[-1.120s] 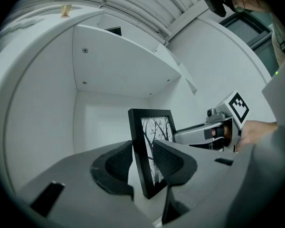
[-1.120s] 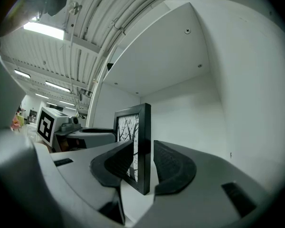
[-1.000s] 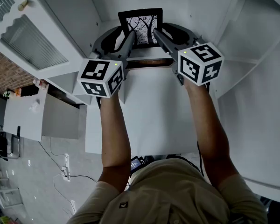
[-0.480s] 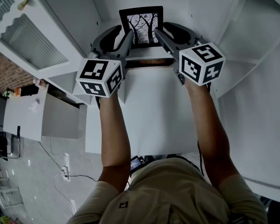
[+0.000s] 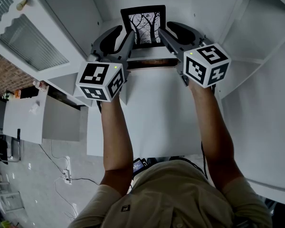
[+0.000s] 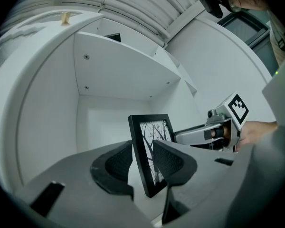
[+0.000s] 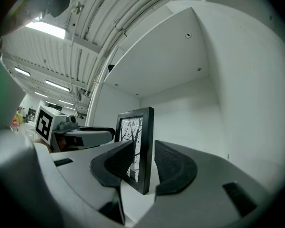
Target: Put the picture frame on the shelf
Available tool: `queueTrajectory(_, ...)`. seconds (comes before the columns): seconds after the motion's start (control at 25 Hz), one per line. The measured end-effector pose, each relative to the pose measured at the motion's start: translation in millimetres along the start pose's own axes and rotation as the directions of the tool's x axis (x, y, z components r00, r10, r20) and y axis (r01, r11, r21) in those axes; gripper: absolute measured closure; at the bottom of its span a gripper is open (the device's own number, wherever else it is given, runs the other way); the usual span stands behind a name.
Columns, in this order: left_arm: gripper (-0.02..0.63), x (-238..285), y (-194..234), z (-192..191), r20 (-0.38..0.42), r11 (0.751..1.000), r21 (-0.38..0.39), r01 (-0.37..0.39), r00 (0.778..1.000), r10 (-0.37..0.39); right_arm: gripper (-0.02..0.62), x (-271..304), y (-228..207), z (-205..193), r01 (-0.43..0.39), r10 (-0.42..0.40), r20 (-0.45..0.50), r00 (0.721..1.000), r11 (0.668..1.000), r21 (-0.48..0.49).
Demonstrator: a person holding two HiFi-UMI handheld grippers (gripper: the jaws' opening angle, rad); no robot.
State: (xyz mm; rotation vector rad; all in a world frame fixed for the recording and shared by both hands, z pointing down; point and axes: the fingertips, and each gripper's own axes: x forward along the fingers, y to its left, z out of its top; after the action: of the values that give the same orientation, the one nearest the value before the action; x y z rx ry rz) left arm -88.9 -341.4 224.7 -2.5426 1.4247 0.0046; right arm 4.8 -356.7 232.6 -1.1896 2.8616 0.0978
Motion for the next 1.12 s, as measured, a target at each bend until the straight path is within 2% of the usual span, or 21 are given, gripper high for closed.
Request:
queueTrajectory(0.48,0.486,-33.0,-16.6,31.2,0.059,0.999,0.044,0.005,0.998,-0.007,0.472,-31.9,16.1,18.3,0.052,-0.051,0.032,0.998,0.998,-0.037)
queueTrajectory(0.52,0.489,-39.4,-21.0,33.8,0.062,0.999,0.05,0.014,0.998,-0.017,0.486,-37.9,23.3,19.7,0.039,-0.038,0.029,0.999,0.998,-0.046)
queueTrajectory(0.6,0.518,-54.8,-31.8,37.6,0.062,0.997,0.066,0.044,0.997,-0.048,0.559,-50.8,42.8,21.2,-0.012,0.013,0.016,1.0,0.998,-0.066)
queueTrajectory(0.68,0.583,-73.3,-45.0,39.7,0.048,0.993,0.078,0.087,0.995,-0.091,0.589,-64.6,65.3,20.6,-0.079,0.078,-0.008,0.997,0.993,-0.091)
queueTrajectory(0.88,0.6,-123.0,-90.7,34.7,-0.001,0.973,0.066,0.221,0.975,-0.222,0.591,-101.2,119.3,17.5,-0.209,0.203,-0.061,0.977,0.971,-0.116)
queueTrajectory(1.0,0.6,-153.5,-113.0,23.9,-0.022,0.96,0.036,0.279,0.96,-0.278,0.592,-122.8,144.6,12.6,-0.238,0.23,-0.081,0.97,0.965,-0.112)
queueTrajectory(1.12,0.6,-179.2,-126.5,18.1,-0.017,0.957,0.018,0.29,0.957,-0.29,0.592,-142.0,162.6,9.2,-0.242,0.233,-0.094,0.968,0.964,-0.108)
